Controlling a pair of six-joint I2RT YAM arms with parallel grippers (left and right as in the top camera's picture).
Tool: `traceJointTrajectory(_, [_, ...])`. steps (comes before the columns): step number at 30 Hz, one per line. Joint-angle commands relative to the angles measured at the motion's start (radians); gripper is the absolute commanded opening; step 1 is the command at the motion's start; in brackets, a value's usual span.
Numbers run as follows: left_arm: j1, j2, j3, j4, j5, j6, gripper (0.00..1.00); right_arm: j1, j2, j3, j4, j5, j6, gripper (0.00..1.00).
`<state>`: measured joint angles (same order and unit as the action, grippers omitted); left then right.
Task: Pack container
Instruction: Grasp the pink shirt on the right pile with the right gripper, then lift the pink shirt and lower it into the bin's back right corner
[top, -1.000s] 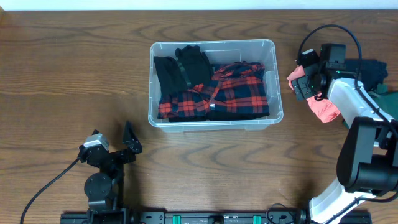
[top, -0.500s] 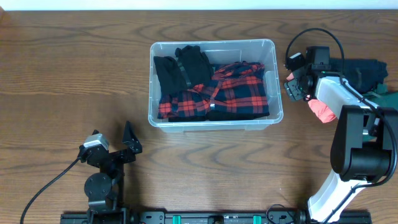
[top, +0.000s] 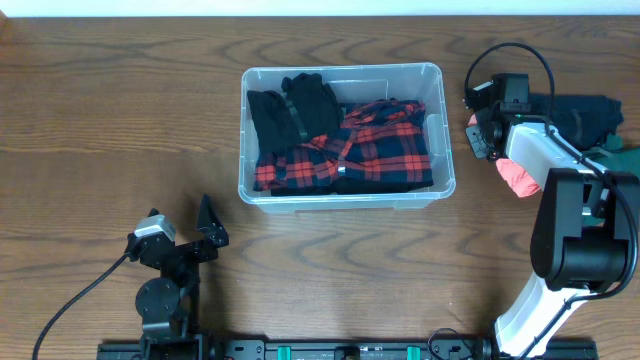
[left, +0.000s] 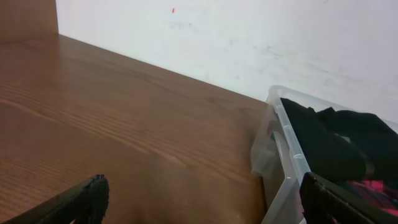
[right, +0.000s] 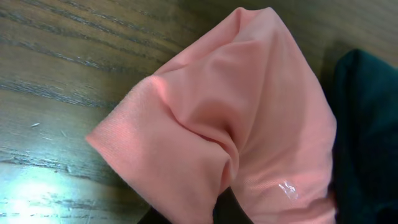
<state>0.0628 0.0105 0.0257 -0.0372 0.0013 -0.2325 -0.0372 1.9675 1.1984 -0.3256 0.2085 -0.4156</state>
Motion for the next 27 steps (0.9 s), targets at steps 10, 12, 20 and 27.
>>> traceJointTrajectory(10, [-0.002,-0.005,-0.022,-0.036,-0.009,0.002,0.98,0.076,-0.350,0.016,-0.009,0.054,-0.105,0.01])
traceJointTrajectory(12, [-0.002,-0.005,-0.022,-0.036,-0.009,0.002,0.98,0.084,-0.415,0.016,-0.011,0.050,-0.138,0.01])
traceJointTrajectory(20, [-0.002,-0.005,-0.022,-0.036,-0.009,0.002,0.98,0.185,-0.577,0.016,-0.026,-0.029,-0.364,0.01])
traceJointTrajectory(27, [-0.002,-0.005,-0.022,-0.036,-0.009,0.002,0.98,0.398,-0.581,0.016,0.055,-0.055,-0.451,0.01])
